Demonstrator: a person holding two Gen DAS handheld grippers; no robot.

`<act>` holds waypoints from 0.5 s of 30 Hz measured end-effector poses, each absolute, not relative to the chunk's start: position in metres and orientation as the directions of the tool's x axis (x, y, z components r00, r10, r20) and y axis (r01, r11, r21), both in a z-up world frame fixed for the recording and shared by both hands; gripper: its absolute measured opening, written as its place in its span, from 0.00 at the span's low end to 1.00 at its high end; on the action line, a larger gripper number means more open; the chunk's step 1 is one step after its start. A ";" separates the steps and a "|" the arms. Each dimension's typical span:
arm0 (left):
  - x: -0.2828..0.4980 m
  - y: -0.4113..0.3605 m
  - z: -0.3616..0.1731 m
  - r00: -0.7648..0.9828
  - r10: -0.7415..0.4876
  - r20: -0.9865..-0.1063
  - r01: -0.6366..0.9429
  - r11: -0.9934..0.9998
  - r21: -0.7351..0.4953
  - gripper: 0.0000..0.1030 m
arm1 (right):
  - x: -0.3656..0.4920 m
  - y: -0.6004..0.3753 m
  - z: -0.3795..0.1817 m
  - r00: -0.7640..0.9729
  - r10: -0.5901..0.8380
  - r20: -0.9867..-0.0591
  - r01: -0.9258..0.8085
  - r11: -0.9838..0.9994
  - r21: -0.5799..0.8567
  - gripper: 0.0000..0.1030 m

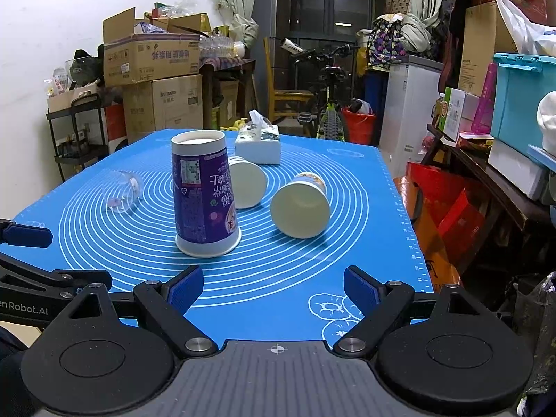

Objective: Flip cup upside down
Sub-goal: 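Open the right gripper and withdraw from the upright cup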

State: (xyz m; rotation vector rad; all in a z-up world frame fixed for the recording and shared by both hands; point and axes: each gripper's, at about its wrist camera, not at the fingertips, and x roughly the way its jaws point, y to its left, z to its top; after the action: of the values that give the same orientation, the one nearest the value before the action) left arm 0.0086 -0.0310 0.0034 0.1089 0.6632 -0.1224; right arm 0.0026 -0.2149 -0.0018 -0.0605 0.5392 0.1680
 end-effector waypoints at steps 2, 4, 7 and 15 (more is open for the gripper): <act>0.008 -0.031 0.003 0.780 -0.079 -0.621 0.148 0.987 0.061 0.91 | 0.003 -0.215 -0.002 0.845 0.143 -0.515 -0.175 0.985 -0.013 0.87; 0.008 -0.031 0.003 0.778 -0.080 -0.623 0.150 0.987 0.060 0.91 | 0.003 -0.215 -0.002 0.844 0.143 -0.517 -0.176 0.984 -0.014 0.87; 0.007 -0.031 0.003 0.778 -0.081 -0.623 0.152 0.986 0.061 0.91 | 0.003 -0.215 -0.003 0.842 0.140 -0.521 -0.172 0.985 -0.014 0.87; 0.007 -0.032 0.003 0.776 -0.082 -0.626 0.154 0.986 0.062 0.91 | 0.003 -0.216 -0.003 0.843 0.139 -0.520 -0.171 0.985 -0.014 0.87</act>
State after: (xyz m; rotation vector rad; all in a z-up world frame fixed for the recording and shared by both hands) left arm 0.0075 -0.0317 0.0032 0.1123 0.6709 -0.1278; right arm 0.0027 -0.2160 -0.0035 -0.0609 0.5448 0.1638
